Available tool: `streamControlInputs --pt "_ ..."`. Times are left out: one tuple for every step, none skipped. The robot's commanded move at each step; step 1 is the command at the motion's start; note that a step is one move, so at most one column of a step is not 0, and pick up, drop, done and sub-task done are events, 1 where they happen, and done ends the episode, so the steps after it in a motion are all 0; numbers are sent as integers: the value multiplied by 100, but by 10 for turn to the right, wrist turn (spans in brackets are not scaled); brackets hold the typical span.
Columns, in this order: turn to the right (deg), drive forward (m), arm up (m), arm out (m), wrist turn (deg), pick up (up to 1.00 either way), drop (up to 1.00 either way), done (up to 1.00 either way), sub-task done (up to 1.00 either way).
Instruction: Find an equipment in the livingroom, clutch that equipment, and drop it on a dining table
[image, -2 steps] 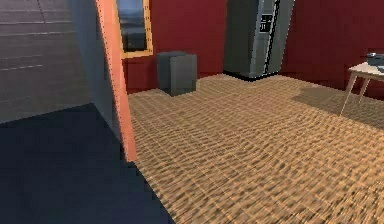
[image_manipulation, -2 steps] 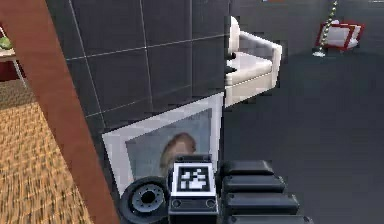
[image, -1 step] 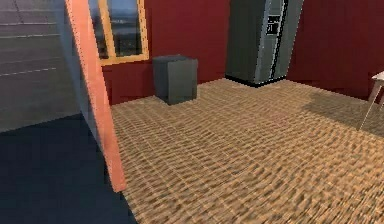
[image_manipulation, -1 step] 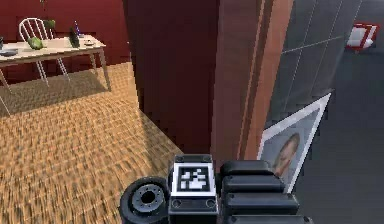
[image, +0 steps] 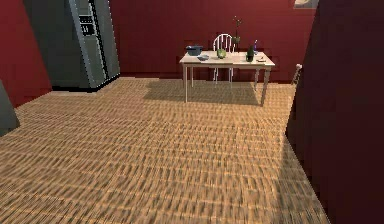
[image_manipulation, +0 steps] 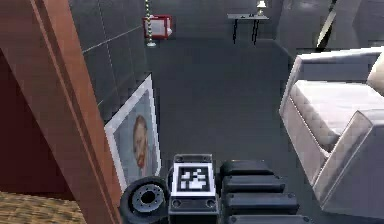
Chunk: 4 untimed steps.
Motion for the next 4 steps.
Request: streamControlInputs --pt "30 0 0 0 0 0 0 0 0" --pt "-450 0 0 0 0 0 0 0 0" --pt "-450 0 0 0 0 0 0 0 0" --pt "-450 0 0 0 0 0 0 0 0"
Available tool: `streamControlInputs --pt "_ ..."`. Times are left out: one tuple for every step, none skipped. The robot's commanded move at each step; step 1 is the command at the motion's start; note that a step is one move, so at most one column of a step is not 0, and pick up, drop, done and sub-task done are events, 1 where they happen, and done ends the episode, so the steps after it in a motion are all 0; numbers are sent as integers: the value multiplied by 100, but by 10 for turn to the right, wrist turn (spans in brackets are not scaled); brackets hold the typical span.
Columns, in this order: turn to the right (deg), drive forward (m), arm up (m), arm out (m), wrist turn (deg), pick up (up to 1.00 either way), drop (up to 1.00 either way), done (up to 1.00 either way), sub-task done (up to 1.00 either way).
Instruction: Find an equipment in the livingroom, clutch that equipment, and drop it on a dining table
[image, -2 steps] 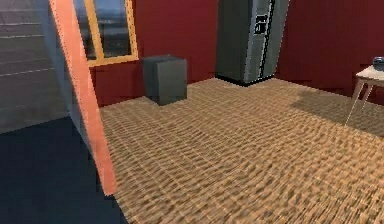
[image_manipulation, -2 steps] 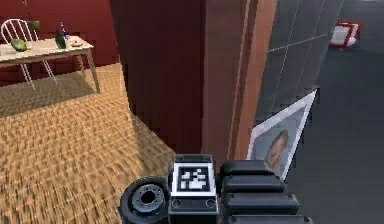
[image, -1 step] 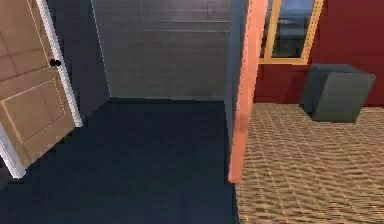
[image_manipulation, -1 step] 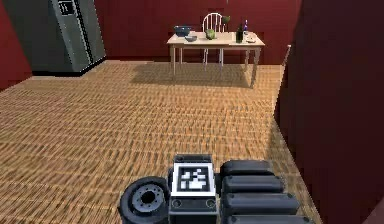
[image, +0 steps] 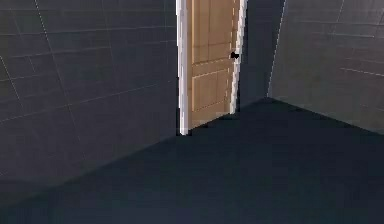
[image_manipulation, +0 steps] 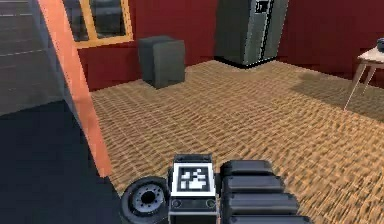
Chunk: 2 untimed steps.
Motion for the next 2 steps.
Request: streamControlInputs --pt "-150 0 0 0 0 0 0 0 0" --pt "0 15 0 0 0 0 0 0 0"
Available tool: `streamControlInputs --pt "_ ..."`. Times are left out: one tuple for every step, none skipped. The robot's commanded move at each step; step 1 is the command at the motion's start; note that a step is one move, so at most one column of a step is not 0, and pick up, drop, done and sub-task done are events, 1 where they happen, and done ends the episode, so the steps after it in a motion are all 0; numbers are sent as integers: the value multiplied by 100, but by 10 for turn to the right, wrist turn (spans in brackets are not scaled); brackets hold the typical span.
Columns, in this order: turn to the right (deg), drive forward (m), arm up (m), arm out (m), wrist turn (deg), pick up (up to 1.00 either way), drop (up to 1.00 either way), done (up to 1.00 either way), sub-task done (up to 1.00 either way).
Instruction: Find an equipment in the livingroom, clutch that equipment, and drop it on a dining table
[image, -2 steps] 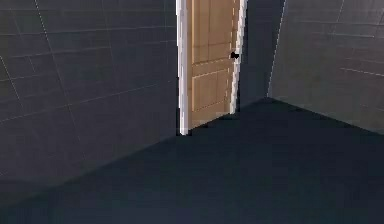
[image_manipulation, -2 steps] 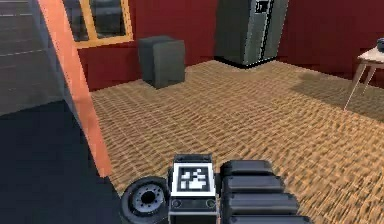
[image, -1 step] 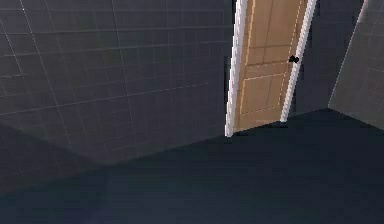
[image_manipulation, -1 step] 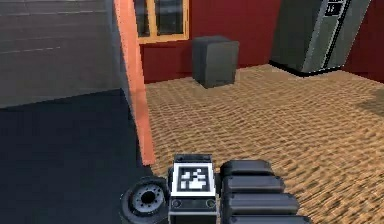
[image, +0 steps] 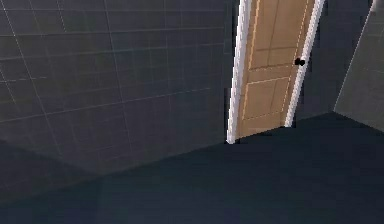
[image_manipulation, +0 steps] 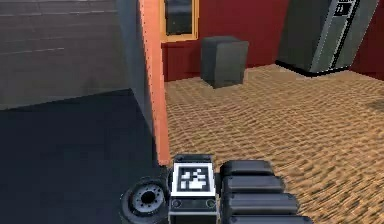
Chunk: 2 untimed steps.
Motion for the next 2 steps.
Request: streamControlInputs --pt "450 0 0 0 0 0 0 0 0" --pt "330 0 0 0 0 0 0 0 0"
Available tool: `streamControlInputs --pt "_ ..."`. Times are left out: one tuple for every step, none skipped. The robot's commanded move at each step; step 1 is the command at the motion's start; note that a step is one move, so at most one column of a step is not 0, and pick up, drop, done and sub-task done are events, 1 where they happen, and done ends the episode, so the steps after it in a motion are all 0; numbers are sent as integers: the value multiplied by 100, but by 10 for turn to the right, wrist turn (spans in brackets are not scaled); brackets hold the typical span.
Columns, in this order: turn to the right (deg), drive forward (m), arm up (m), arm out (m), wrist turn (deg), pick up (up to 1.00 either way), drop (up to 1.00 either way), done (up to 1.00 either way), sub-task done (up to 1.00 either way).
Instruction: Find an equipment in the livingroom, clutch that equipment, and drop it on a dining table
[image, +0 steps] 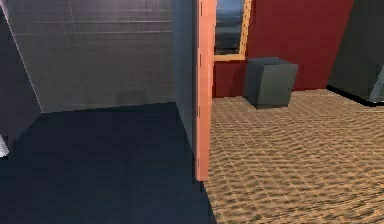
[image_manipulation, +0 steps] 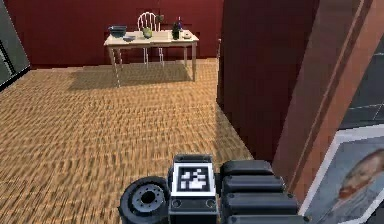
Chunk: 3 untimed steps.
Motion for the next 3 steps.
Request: streamControlInputs --pt "0 10 0 0 0 0 0 0 0" --pt "450 0 0 0 0 0 0 0 0" --pt "270 0 0 0 0 0 0 0 0"
